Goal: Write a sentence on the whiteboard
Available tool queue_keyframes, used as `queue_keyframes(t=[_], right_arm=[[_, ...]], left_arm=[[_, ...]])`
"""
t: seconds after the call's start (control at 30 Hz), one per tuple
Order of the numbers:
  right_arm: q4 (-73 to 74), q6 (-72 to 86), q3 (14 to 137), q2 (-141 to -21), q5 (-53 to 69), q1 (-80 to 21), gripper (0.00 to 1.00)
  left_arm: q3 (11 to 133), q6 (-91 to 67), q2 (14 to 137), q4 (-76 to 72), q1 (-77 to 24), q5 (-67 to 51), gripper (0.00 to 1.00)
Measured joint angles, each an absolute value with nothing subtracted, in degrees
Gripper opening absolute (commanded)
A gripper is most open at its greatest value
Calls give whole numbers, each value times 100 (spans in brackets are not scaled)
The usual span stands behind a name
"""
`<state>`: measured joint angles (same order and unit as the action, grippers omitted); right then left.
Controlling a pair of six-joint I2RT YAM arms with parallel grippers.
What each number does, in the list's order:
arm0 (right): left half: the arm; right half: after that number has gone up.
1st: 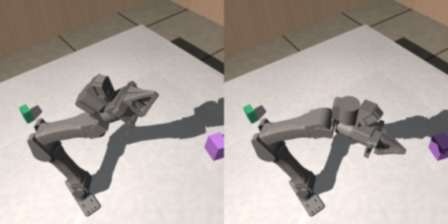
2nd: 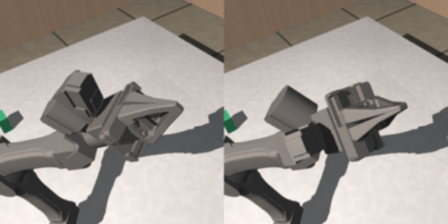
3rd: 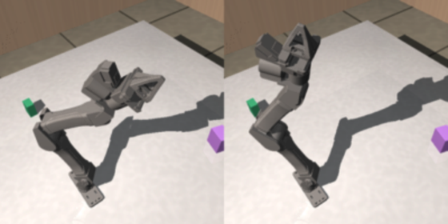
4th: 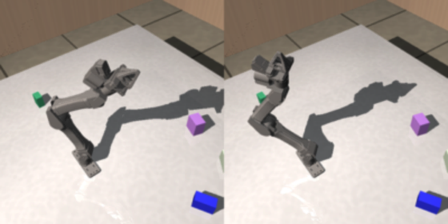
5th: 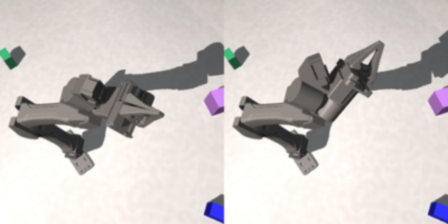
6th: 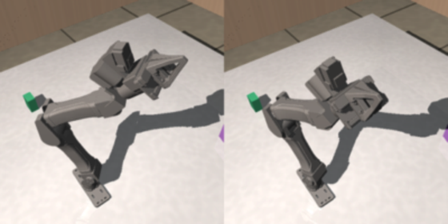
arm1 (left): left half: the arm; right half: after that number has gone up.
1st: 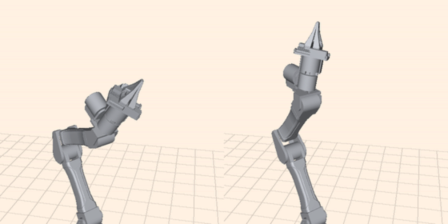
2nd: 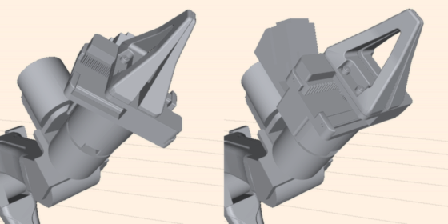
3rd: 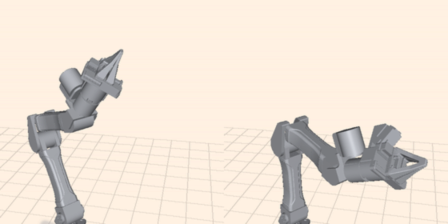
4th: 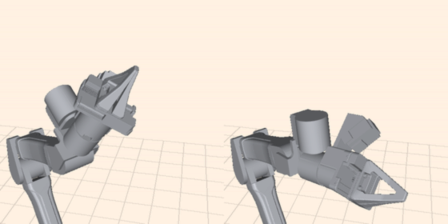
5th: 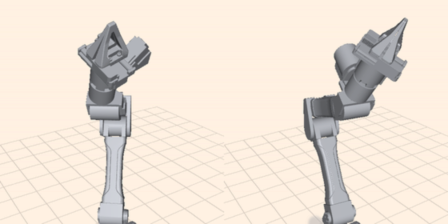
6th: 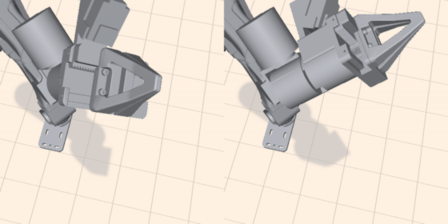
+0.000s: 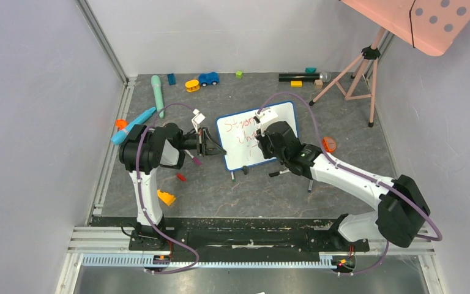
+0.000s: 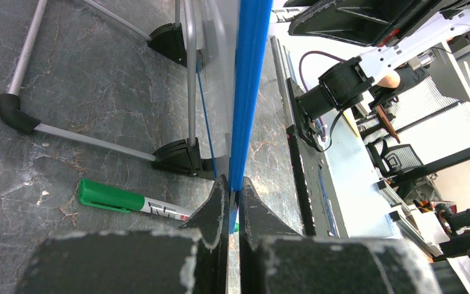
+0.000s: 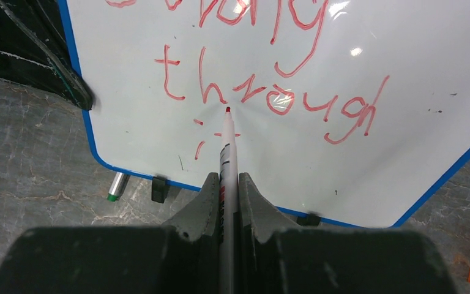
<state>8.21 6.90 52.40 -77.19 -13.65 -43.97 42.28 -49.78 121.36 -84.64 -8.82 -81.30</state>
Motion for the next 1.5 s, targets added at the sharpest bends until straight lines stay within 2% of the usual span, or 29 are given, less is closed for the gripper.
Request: queue_keyframes(t=[0.67, 1.5], right_arm=[[716, 572, 5221, -7957, -1350, -4368, 0], [519, 814, 4327, -7603, -1090, -4375, 0]], left_arm=[[4228, -4978, 12136, -8464, -882, -8132, 2], [4228, -4976, 12136, -8464, -882, -8128, 2]])
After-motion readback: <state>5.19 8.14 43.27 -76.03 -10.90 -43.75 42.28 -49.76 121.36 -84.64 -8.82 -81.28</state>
